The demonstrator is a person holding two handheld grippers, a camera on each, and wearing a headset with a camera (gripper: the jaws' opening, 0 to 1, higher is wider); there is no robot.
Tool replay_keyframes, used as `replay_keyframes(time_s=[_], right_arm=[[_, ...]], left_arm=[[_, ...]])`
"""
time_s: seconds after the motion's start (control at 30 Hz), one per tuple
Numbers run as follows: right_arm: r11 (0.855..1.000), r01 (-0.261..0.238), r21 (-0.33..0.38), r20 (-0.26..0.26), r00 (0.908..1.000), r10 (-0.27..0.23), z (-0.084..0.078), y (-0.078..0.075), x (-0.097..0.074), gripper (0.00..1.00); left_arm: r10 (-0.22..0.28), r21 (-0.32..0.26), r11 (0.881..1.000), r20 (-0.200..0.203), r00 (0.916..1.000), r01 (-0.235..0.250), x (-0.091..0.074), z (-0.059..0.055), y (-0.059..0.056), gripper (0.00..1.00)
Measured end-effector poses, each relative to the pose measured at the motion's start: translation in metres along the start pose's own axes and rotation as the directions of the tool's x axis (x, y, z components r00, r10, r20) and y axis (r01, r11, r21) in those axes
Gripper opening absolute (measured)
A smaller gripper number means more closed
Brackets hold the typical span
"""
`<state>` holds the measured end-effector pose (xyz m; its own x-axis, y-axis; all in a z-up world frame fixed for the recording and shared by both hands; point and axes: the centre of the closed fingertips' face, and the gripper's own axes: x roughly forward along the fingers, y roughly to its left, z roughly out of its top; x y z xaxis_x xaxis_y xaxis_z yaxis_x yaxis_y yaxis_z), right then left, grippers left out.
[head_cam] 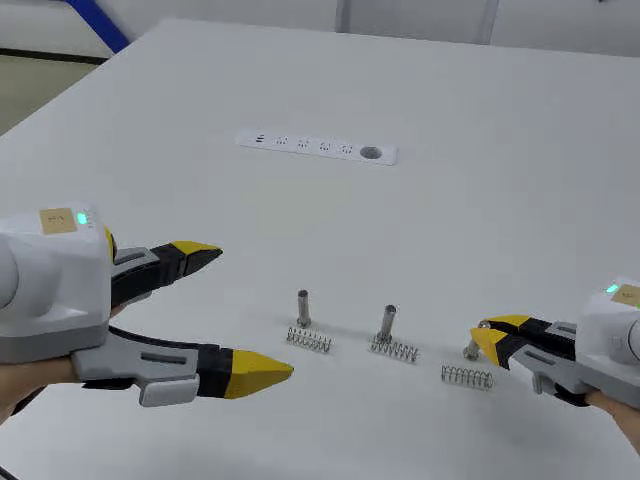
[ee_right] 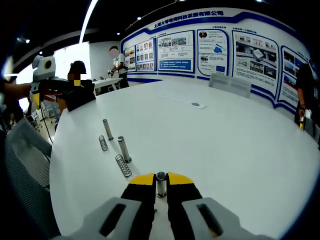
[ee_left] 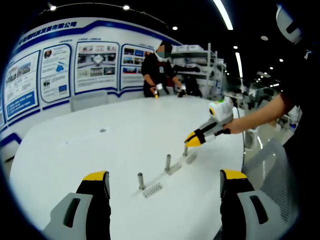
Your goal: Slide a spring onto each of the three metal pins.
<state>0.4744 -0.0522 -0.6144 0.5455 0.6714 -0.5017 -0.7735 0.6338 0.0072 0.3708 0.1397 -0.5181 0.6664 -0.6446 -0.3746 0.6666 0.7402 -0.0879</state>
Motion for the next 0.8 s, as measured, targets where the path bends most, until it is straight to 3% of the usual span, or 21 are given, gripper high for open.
replay_keyframes(time_s=[0.37,0.47,0.57,0.7,0.73,0.77,0.8], right_arm=[[0.999,-0.026,0.038,0.024,0.9994,0.026,0.010,0.003,-0.006,0.10],[0.997,-0.016,0.072,0.070,0.9975,0.011,0.020,-0.001,-0.014,0.11],[0.997,-0.018,0.069,0.074,0.9972,0.013,0.018,-0.002,-0.022,0.13],[0.994,-0.112,-0.001,-0.038,0.9930,0.112,-0.012,0.006,-0.024,0.15],[0.990,-0.133,-0.038,-0.079,0.9884,0.130,-0.020,0.008,-0.024,0.15],[0.989,-0.120,-0.088,-0.095,0.9892,0.111,-0.022,0.006,-0.024,0.15],[0.978,-0.144,-0.153,-0.118,0.9849,0.127,-0.024,0.009,-0.022,0.15]], left_arm=[[0.004,0.005,1.000,0.003,1.0000,-0.004,-0.001,0.001,-0.003,0.91],[0.005,0.004,1.000,0.005,1.0000,-0.005,-0.002,0.000,-0.004,0.91],[0.015,-0.010,1.000,0.017,0.9997,-0.015,-0.003,0.001,-0.002,0.91],[0.021,-0.020,1.000,0.025,0.9995,-0.020,-0.002,0.001,0.001,0.91],[0.021,-0.021,1.000,0.022,0.9995,-0.021,-0.002,0.000,0.001,0.91],[0.028,-0.021,0.999,0.020,0.9994,-0.027,-0.001,-0.002,0.003,0.92],[0.036,-0.022,0.999,0.021,0.9991,-0.036,-0.001,-0.003,0.005,0.92]])
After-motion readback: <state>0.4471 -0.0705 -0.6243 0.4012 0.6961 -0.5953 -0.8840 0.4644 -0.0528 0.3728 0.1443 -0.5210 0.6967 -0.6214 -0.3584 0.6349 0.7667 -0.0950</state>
